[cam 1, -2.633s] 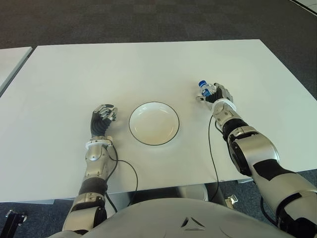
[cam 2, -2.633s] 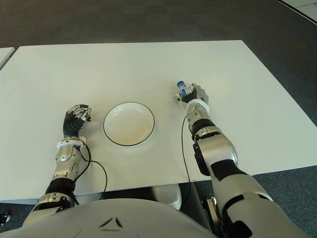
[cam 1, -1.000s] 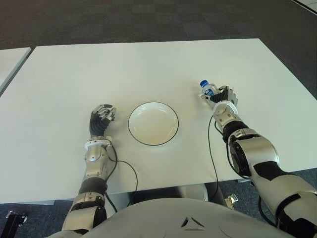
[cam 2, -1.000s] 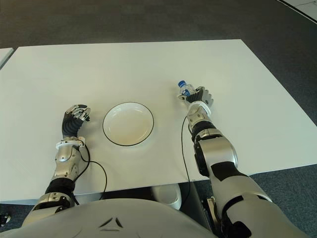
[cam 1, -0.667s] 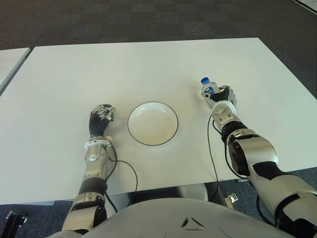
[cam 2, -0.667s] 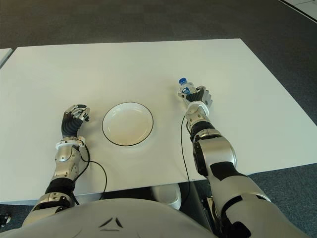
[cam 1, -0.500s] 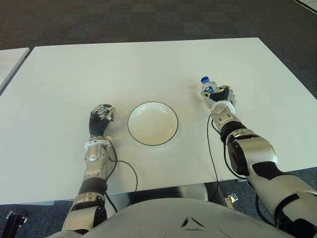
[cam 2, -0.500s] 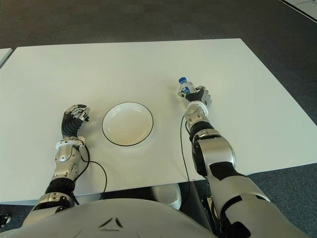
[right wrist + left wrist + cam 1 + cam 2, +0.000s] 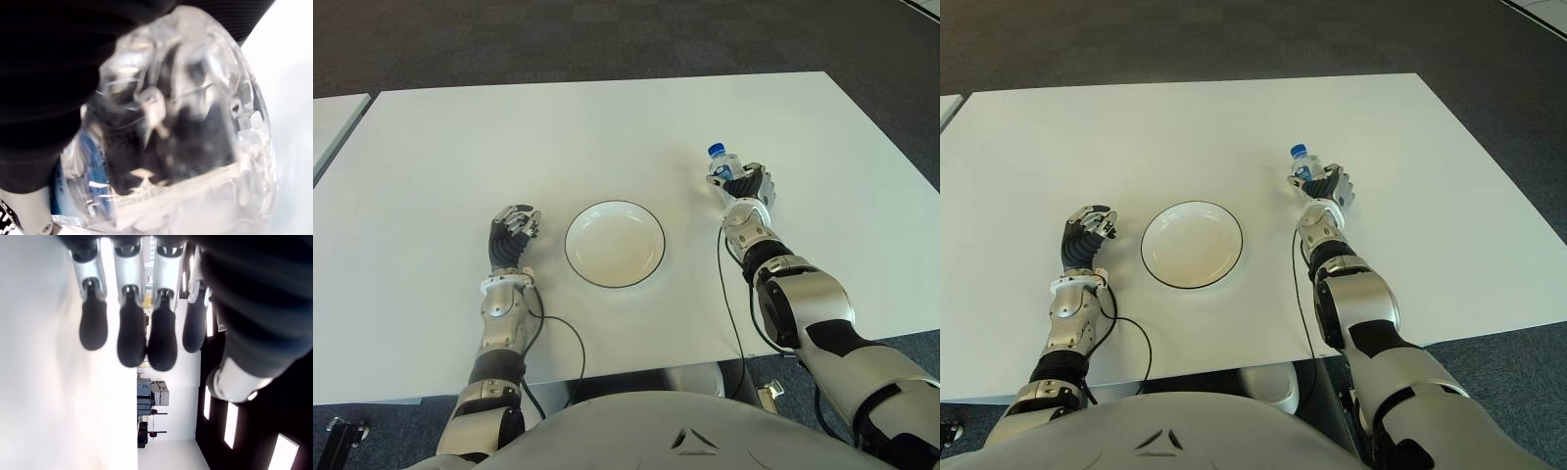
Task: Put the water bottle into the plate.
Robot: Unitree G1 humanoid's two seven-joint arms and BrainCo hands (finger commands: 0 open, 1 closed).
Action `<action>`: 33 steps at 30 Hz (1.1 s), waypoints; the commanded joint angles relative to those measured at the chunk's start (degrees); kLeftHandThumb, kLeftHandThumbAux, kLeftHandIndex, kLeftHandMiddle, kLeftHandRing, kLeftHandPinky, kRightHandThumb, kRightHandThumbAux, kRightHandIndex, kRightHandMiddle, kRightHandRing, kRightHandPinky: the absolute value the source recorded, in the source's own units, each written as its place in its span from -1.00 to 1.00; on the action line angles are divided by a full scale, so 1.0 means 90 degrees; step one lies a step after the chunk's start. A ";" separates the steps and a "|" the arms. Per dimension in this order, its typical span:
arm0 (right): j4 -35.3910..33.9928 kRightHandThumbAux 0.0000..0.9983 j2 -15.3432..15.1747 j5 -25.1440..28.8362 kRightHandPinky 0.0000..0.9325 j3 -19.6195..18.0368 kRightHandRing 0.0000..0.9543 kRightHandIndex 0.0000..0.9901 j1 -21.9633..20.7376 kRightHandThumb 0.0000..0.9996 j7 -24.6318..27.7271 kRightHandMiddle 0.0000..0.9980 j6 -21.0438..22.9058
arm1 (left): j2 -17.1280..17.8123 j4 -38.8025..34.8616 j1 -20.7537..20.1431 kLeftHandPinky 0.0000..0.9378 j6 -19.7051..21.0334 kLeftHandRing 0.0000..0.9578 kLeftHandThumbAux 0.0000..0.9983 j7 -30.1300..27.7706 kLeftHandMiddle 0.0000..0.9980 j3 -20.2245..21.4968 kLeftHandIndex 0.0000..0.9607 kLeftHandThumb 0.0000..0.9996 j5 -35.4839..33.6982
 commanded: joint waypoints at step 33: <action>-0.4576 0.45 -0.0071 -0.1120 0.86 0.1226 0.86 -0.11 0.1376 0.42 0.0754 0.78 -0.2006 | -0.0092 0.0101 0.0202 0.33 0.0217 0.36 0.42 -0.0012 0.36 -0.0010 -0.09 0.42 -0.0056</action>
